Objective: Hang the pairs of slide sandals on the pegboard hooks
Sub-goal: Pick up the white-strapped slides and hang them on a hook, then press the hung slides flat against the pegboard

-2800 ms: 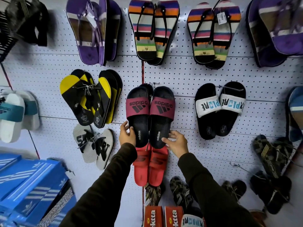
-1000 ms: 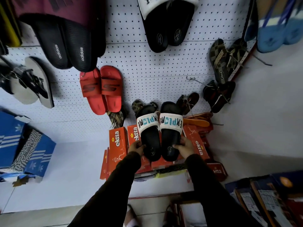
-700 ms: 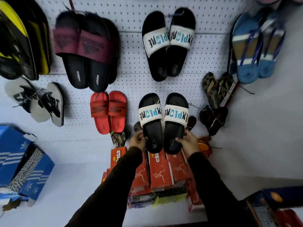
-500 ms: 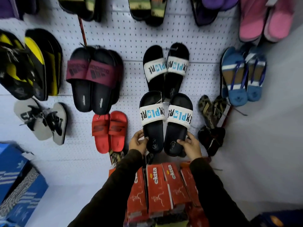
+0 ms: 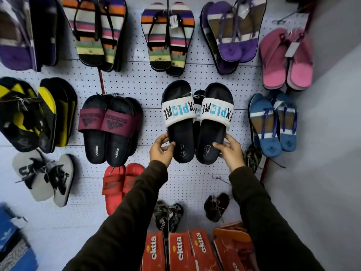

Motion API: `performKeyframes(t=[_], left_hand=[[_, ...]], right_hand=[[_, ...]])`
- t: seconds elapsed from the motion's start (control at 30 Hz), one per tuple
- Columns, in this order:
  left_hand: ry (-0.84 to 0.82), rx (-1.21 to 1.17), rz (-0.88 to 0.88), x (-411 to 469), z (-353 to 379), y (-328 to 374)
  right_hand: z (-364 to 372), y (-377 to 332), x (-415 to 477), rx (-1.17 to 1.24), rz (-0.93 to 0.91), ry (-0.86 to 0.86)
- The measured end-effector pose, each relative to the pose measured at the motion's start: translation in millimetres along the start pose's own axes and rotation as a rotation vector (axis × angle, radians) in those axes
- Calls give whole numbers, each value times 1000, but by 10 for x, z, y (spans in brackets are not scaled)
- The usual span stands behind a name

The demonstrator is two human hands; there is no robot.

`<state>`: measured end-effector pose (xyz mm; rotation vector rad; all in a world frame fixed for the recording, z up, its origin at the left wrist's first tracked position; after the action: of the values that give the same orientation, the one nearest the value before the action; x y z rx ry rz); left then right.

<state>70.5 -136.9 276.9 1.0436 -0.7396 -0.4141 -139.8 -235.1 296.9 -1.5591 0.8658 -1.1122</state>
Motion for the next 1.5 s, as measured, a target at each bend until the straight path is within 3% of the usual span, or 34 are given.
performKeyframes(t=[0.17, 0.43, 0.67, 0.73, 0.83, 0.93, 1.0, 1.2, 1.37, 1.5], left_hand=[[10, 16, -21, 254, 156, 97], [30, 40, -124, 201, 122, -313], [83, 18, -99, 291, 89, -492], [84, 36, -13, 284, 111, -485], [45, 311, 391, 275, 242, -322], [-86, 599, 661, 316, 485, -185], [-164, 756, 682, 384, 632, -208], [-246, 1016, 504, 683, 700, -324], [-288, 999, 513, 735, 651, -260], [-260, 940, 558, 635, 533, -181]], right_hand=[[-27, -86, 352, -36, -3, 17], [61, 445, 491, -71, 112, -37], [146, 548, 541, -140, 23, 33], [145, 507, 511, -230, -92, 122], [165, 335, 477, -491, -469, 317], [318, 243, 581, -766, -689, 256], [385, 255, 701, -825, -673, 187], [435, 272, 1029, -931, -618, 113], [446, 268, 1097, -934, -629, 101], [558, 276, 964, -854, -637, 200]])
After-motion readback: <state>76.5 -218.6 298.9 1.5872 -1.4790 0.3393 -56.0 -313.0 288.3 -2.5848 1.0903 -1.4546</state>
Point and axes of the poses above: each hand's wrist, its own x-axis towards the middle knuckle, its own z-axis out of the palm, y = z × x, the point moved 4 cm from there along x, towards the middle knuckle, and after that the axes turned 12 degrees about -x, right-handed, at the moved point
